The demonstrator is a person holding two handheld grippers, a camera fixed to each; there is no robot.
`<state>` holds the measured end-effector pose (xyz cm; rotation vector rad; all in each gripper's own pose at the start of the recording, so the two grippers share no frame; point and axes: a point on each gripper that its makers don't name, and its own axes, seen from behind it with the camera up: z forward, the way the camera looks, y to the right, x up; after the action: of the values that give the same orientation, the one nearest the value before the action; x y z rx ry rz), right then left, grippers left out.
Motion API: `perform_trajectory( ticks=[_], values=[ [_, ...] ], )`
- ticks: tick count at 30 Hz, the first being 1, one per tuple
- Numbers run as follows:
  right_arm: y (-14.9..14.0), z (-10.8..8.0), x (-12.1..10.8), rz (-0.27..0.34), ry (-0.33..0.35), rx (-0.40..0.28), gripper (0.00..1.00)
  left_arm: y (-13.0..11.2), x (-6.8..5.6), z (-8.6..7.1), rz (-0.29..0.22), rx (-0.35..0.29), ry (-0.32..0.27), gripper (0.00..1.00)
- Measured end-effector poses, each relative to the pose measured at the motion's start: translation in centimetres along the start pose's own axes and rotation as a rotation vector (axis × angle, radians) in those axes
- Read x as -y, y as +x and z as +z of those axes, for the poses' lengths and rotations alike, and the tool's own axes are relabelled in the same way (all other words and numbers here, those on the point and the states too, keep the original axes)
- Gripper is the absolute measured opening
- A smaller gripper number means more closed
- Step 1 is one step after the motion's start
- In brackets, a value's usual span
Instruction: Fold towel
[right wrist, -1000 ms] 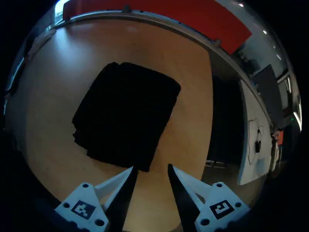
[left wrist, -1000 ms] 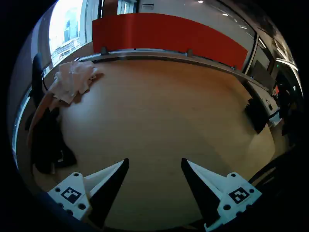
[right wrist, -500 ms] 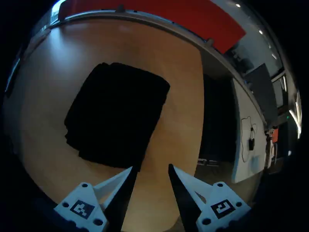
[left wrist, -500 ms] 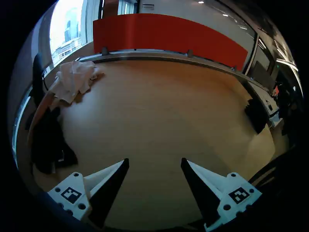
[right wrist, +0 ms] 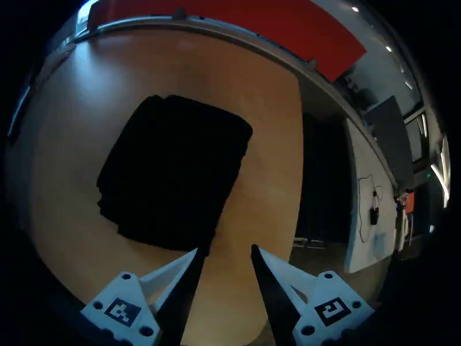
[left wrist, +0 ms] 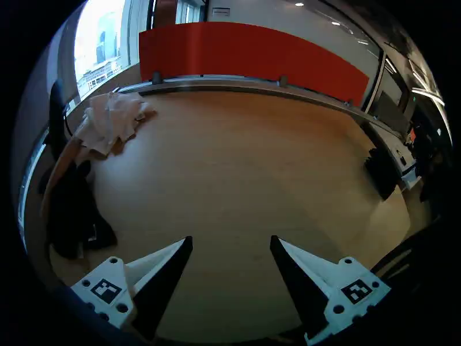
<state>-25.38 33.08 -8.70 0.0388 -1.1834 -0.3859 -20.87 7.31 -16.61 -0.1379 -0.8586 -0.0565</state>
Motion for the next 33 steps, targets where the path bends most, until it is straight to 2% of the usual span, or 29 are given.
perform_trajectory(
  ticks=[6, 10, 12, 14, 24, 33],
  values=[
    [0.0, -0.3, -0.3, 0.001, -0.011, -0.004, 0.64, 0.1, -0.1, 0.0, 0.003, -0.003, -0.002, 1.00],
    [0.1, -0.6, -0.1, 0.010, -0.008, -0.013, 0.77, 0.3, -0.2, 0.0, 0.003, -0.007, -0.006, 1.00],
    [0.2, -0.7, 0.1, 0.016, -0.006, -0.019, 0.92, 0.3, -0.3, 0.0, 0.003, -0.009, -0.008, 1.00],
    [0.3, -0.9, 0.3, 0.022, -0.004, -0.027, 1.00, 0.4, -0.3, 0.1, 0.002, -0.011, -0.010, 1.00],
    [1.7, -1.8, 1.6, 0.041, 0.013, -0.070, 1.00, 0.8, -0.4, 0.0, 0.006, -0.021, -0.020, 1.00],
    [3.8, -3.2, 4.2, 0.052, 0.051, -0.134, 1.00, 1.1, 0.0, -0.1, -0.006, -0.034, -0.020, 1.00]
  ],
)
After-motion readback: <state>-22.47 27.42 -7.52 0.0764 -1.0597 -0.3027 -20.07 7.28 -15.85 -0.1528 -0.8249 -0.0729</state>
